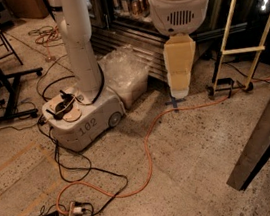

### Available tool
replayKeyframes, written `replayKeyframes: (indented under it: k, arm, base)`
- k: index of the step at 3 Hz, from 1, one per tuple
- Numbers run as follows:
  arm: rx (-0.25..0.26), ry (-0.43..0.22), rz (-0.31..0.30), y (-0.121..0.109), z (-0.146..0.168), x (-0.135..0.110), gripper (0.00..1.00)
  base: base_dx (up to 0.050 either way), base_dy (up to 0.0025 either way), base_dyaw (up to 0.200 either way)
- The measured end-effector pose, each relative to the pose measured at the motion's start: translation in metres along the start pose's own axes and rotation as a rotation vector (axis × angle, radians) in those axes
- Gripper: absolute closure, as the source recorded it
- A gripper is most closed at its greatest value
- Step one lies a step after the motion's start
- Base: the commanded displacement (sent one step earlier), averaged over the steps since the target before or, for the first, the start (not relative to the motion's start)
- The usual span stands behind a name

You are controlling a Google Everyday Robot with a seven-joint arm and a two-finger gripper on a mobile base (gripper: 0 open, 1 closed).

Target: Close left fridge door

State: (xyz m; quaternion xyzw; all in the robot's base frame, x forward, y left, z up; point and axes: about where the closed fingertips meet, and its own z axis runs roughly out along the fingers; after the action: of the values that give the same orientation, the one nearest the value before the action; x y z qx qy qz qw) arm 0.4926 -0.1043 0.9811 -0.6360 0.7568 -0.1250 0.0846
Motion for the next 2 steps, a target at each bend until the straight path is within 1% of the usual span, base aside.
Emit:
replayKeyframes:
  k: [1,2]
  arm:
    - [-0.001,0.036,0.026,-0.0115,0.0051,0.0045,0.0]
    - [-0.001,0.036,0.026,-0.0116,0.0051,0.0044,0.0]
  base:
    - [0.0,0.0,0.0]
    - [0.0,0.0,0.0]
